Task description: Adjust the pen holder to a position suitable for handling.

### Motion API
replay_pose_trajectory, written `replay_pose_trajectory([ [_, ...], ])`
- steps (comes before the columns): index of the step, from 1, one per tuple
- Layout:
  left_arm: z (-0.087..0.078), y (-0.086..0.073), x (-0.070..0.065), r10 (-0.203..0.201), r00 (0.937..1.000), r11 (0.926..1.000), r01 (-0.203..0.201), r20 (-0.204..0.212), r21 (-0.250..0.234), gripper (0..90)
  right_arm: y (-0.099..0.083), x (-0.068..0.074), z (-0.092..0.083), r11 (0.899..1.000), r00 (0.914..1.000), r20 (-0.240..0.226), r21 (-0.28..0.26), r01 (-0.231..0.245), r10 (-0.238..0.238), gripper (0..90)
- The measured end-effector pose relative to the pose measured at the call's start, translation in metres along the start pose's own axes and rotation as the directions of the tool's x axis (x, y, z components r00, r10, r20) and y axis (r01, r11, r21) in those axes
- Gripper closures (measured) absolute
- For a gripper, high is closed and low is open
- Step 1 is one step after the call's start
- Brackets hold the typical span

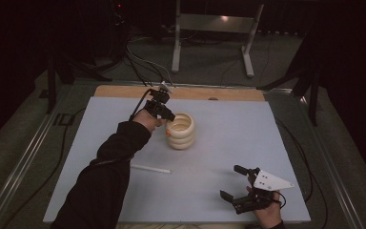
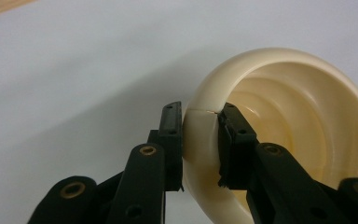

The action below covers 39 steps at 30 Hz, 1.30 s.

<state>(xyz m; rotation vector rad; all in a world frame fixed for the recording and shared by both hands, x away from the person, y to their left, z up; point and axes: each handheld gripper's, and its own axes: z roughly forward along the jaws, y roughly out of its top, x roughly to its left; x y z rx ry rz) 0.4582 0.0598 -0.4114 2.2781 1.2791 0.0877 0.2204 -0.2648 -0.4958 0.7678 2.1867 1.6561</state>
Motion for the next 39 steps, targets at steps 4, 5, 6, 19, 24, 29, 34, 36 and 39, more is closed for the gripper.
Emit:
replay_pose_trajectory([
  [4, 0.006, 0.003, -0.012, 0.020, 0.9997, 0.9997, -0.021, 0.014, 0.010, 74.7, 0.000, 0.000, 0.001, 1.000, 1.0000, -0.003, 0.002, 0.000, 0.000, 0.0],
  [5, 0.007, 0.003, -0.016, 0.027, 0.9995, 0.9996, -0.027, 0.016, 0.011, 74.7, 0.000, 0.000, 0.001, 1.000, 1.0000, -0.003, 0.003, 0.000, 0.000, 0.0],
  [6, 0.008, 0.004, -0.019, 0.034, 0.9993, 0.9993, -0.035, 0.016, 0.013, 74.6, 0.000, 0.000, 0.001, 1.000, 1.0000, -0.002, 0.004, 0.001, -0.001, 0.0],
  [19, 0.021, 0.008, -0.055, 0.086, 0.9956, 0.9958, -0.087, 0.036, 0.028, 74.6, -0.001, 0.000, 0.002, 1.000, 0.9999, -0.009, 0.008, -0.004, 0.004, 0.0],
  [24, 0.027, 0.006, -0.058, 0.083, 0.9959, 0.9957, -0.085, 0.035, 0.038, 74.5, -0.001, -0.001, 0.002, 1.000, 0.9999, -0.009, 0.008, -0.006, 0.006, 0.0],
  [29, 0.035, 0.002, -0.062, 0.086, 0.9961, 0.9944, -0.087, 0.018, 0.059, 74.3, -0.001, -0.001, 0.002, 1.000, 1.0000, -0.009, 0.007, -0.005, 0.005, 0.0],
  [34, 0.035, 0.000, -0.065, 0.097, 0.9951, 0.9927, -0.098, 0.016, 0.071, 74.1, 0.000, -0.001, 0.002, 1.000, 1.0000, -0.006, 0.006, -0.003, 0.003, 0.0],
  [36, 0.035, -0.001, -0.066, 0.101, 0.9948, 0.9926, -0.102, 0.017, 0.067, 73.9, 0.000, -0.001, 0.002, 1.000, 1.0000, -0.007, 0.006, -0.003, 0.003, 0.0],
  [39, 0.034, -0.002, -0.065, 0.100, 0.9947, 0.9926, -0.101, 0.025, 0.067, 72.8, 0.000, -0.001, 0.002, 1.000, 1.0000, -0.007, 0.007, -0.004, 0.004, 0.0],
])
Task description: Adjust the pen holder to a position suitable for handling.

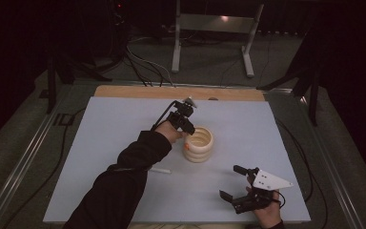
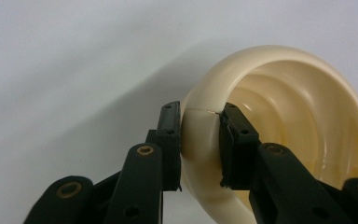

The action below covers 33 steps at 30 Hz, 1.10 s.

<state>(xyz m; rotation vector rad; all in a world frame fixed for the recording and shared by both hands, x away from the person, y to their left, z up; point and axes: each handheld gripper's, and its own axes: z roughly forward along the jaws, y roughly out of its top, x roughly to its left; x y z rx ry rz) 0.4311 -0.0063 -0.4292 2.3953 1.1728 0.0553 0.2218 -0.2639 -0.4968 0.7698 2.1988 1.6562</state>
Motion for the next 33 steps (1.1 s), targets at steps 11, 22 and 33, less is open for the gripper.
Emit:
replay_pose_trajectory([
  [11, -0.007, 0.000, 0.000, 0.026, 0.9992, 0.9995, -0.026, 0.029, -0.019, 58.7, 0.000, 0.000, 0.000, 1.000, 1.0000, 0.001, 0.000, 0.003, -0.003, 0.0],
  [22, -0.029, -0.001, 0.010, 0.042, 0.9959, 0.9963, -0.036, 0.080, -0.078, 52.3, 0.000, 0.001, 0.000, 1.000, 1.0000, 0.004, 0.002, 0.006, -0.006, 0.0],
  [33, -0.050, -0.011, 0.027, 0.067, 0.9921, 0.9936, -0.057, 0.107, -0.098, 42.6, 0.000, 0.001, 0.000, 1.000, 1.0000, 0.005, 0.004, 0.008, -0.008, 0.0],
])
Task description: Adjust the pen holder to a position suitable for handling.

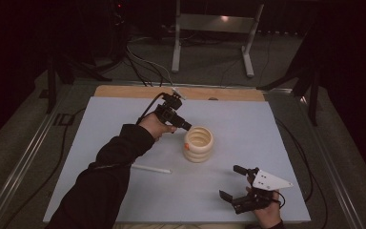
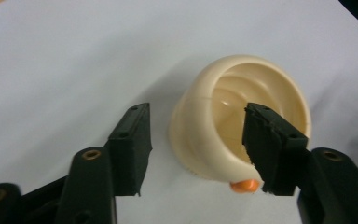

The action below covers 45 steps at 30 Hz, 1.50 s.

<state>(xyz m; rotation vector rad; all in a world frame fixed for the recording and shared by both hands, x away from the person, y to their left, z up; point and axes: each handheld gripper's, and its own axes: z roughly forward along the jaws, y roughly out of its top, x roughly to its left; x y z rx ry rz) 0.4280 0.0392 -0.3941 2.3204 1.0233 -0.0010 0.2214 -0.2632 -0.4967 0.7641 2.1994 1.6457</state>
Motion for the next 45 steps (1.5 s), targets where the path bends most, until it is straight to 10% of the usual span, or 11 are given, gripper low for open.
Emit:
replay_pose_trajectory([
  [14, -0.024, -0.020, 0.021, 0.067, 0.9957, 0.9978, -0.067, 0.064, -0.002, 9.2, 0.000, 0.000, 0.000, 1.000, 1.0000, 0.001, 0.000, -0.003, 0.003, 0.0],
  [23, -0.036, -0.041, 0.031, 0.224, 0.9737, 0.9738, -0.223, 0.039, -0.046, 4.7, 0.000, 0.000, 0.001, 1.000, 1.0000, 0.004, 0.002, -0.003, 0.003, 0.0],
  [30, -0.042, -0.065, 0.040, 0.402, 0.9145, 0.9157, -0.402, 0.047, -0.015, 4.6, 0.001, -0.001, 0.005, 1.000, 0.9999, 0.003, 0.006, -0.013, 0.013, 0.0],
  [36, -0.051, -0.074, 0.038, 0.461, 0.8857, 0.8875, -0.461, 0.059, -0.014, 4.6, 0.002, 0.000, 0.006, 1.000, 1.0000, 0.000, 0.006, -0.005, 0.005, 0.0],
  [45, -0.057, -0.084, 0.034, 0.558, 0.8264, 0.8291, -0.559, 0.078, -0.005, 4.7, 0.002, -0.001, 0.008, 1.000, 1.0000, -0.003, 0.007, -0.008, 0.008, 0.0],
])
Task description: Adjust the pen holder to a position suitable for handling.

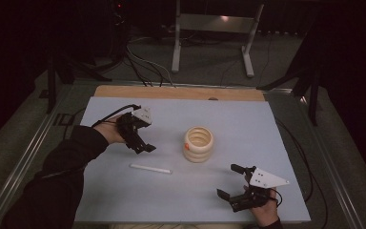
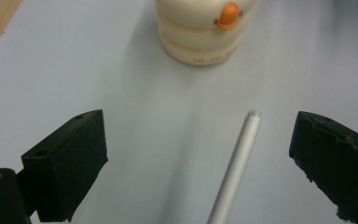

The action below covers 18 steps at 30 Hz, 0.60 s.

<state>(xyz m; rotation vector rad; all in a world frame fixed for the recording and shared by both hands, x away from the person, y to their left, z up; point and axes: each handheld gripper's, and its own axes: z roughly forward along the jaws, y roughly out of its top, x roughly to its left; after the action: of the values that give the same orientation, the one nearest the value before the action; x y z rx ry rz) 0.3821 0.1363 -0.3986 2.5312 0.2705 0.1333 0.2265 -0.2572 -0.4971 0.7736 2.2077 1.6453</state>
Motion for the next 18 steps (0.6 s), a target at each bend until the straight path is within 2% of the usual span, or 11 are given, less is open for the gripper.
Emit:
replay_pose_trajectory([
  [6, 0.001, -0.001, -0.008, 0.070, 0.9972, 0.9968, -0.070, 0.026, 0.037, 4.7, 0.000, 0.000, 0.000, 1.000, 1.0000, -0.001, 0.001, 0.002, -0.002, 0.0],
  [13, 0.009, -0.001, -0.017, 0.132, 0.9909, 0.9831, -0.134, 0.029, 0.124, 4.7, -0.001, -0.001, -0.003, 1.000, 1.0000, 0.000, 0.000, 0.001, -0.001, 0.0],
  [18, 0.015, 0.000, -0.022, 0.159, 0.9867, 0.9751, -0.163, 0.034, 0.151, 4.7, -0.001, 0.000, -0.003, 1.000, 1.0000, 0.000, -0.002, 0.002, -0.002, 0.0],
])
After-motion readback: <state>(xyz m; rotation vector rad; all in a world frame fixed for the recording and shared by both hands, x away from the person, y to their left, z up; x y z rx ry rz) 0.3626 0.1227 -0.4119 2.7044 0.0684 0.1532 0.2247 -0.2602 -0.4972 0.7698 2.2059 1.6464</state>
